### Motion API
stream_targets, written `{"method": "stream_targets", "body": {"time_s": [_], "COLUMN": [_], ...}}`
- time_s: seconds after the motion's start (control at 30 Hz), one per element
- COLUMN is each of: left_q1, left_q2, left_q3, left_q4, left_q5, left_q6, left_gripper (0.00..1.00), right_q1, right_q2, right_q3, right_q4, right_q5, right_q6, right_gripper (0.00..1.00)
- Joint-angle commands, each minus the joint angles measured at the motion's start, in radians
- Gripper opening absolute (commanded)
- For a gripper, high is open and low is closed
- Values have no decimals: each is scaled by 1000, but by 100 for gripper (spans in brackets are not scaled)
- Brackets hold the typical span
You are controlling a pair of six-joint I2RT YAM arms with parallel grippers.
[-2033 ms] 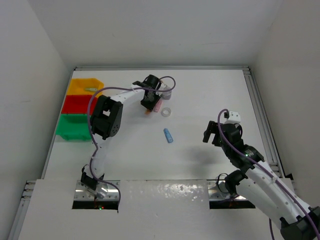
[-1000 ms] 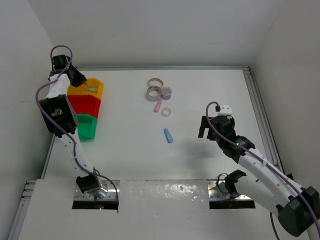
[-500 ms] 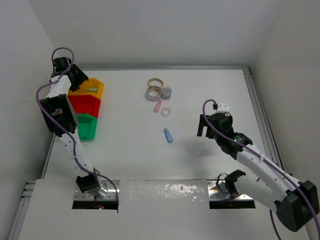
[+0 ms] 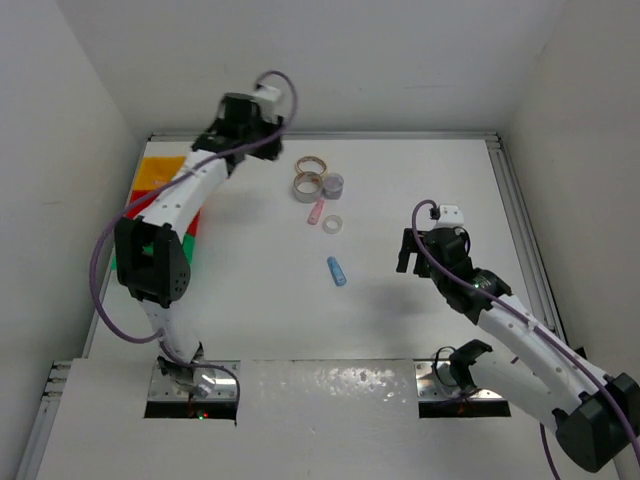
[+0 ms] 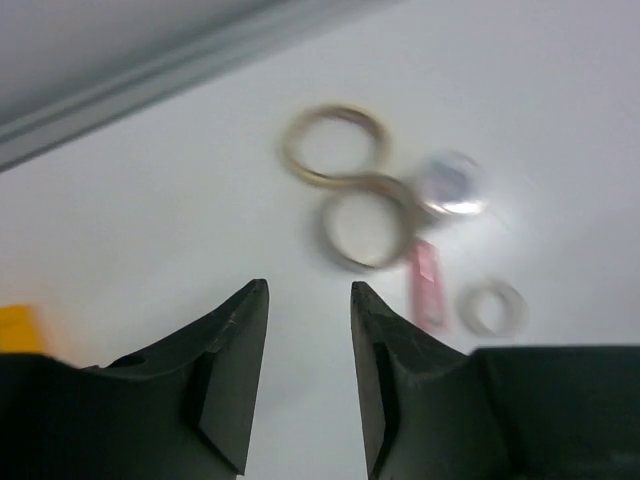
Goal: Sort the stationery into containers
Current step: Place the stationery in the storage box, then pick up the stationery from the center of the board.
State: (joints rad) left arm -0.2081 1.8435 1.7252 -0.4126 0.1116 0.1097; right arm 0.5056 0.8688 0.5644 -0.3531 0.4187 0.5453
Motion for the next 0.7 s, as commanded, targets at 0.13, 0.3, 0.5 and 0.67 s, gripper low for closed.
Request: {"method": "stream_targets", "body": {"time_s": [0.13, 0.3, 0.5, 0.67], "left_q1": [-384, -528, -603, -634], "left_q2": [31, -4, 17, 46], "left_q3": [-151, -275, -360, -381], "left_q4": [-307, -324, -279, -221], "left_q5": [74, 117, 24, 75], "left_q6": [241, 567, 868, 993], "left_gripper": [42, 52, 61, 63], "right_q1": [8, 10, 8, 8], "right_q2": [-85, -142, -226, -294], "right_q3": [-23, -47, -81, -103], "right_q4": [-50, -86, -121, -147], "right_q5": [-8, -38, -63, -64], "right_q6": [31, 28, 45, 71], "right_gripper": [89, 90, 90, 90]}}
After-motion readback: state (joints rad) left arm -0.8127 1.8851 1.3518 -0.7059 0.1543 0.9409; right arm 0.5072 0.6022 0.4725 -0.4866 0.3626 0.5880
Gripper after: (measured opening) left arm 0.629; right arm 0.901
